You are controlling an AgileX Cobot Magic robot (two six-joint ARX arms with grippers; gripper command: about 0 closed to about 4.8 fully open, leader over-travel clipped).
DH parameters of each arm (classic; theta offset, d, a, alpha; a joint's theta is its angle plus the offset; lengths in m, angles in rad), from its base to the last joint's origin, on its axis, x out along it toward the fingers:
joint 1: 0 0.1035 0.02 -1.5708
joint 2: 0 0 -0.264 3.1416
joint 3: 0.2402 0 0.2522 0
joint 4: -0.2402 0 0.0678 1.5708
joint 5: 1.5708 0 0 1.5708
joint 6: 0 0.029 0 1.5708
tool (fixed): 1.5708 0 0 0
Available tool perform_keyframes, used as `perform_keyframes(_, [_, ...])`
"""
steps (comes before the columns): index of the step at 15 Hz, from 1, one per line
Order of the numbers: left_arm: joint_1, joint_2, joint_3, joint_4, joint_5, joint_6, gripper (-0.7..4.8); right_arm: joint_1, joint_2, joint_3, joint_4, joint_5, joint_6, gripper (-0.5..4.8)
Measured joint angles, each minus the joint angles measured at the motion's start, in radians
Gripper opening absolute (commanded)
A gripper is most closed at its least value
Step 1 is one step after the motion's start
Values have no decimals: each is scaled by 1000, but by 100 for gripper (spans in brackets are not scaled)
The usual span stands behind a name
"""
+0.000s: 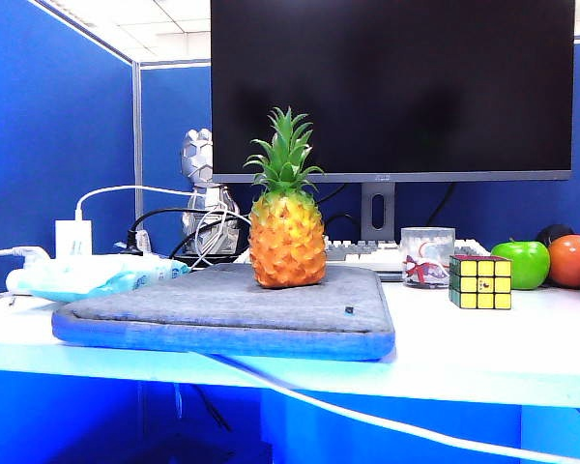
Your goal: Rotate the Rubik's Cube so that its red face is facing towards you.
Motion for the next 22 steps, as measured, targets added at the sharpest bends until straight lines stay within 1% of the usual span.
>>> perform_keyframes(1, [-47, 23, 6, 10, -8, 4, 2, -2, 65, 16, -3, -11, -2, -5])
perform_keyframes(3, [-141, 96, 10, 103, -13, 3, 2, -2, 140, 17, 5, -27, -18, -5])
perform_keyframes(4, [-191, 149, 10, 153, -13, -7, 2, -3, 170, 17, 12, -29, -63, -5])
perform_keyframes(6, [-251, 267, 45, 221, 10, -51, 3, -13, 214, 18, 11, -26, -122, -5])
perform_keyframes(9, [-284, 440, 162, 273, 22, -110, 3, -55, 298, 18, -8, -21, -135, -5])
perform_keyframes(11, [-299, 554, 257, 277, 58, -148, 3, -82, 385, 19, -6, -29, -138, -5])
perform_keyframes(12, [-302, 580, 275, 276, 59, -164, 38, -83, 419, 19, -8, -38, -138, -6])
perform_keyframes(13, [-310, 643, 320, 278, 64, -228, 62, -81, 474, 19, -2, -48, -138, -5])
perform_keyframes(14, [-310, 696, 351, 270, 76, -289, 70, -78, 536, 19, 28, -55, -138, -6])
perform_keyframes(15, [-309, 732, 368, 264, 98, -317, 81, -76, 581, 19, 35, -61, -134, -5])
perform_keyframes(16, [-308, 757, 371, 263, 120, -330, 243, -76, 607, 18, 43, -74, -130, 81])
perform_keyframes(17, [-314, 775, 373, 272, 142, -330, 479, -75, 639, 19, 79, -90, -127, 239])
perform_keyframes(18, [-323, 777, 374, 273, 148, -326, 479, -75, 654, 19, 103, -98, -119, 360])
perform_keyframes(20, [-357, 782, 379, 268, 148, -277, 479, -75, 674, 19, 158, -100, -74, 466])
perform_keyframes(22, [-391, 787, 398, 253, 102, -271, 479, -75, 673, 19, 197, -105, -62, 472])
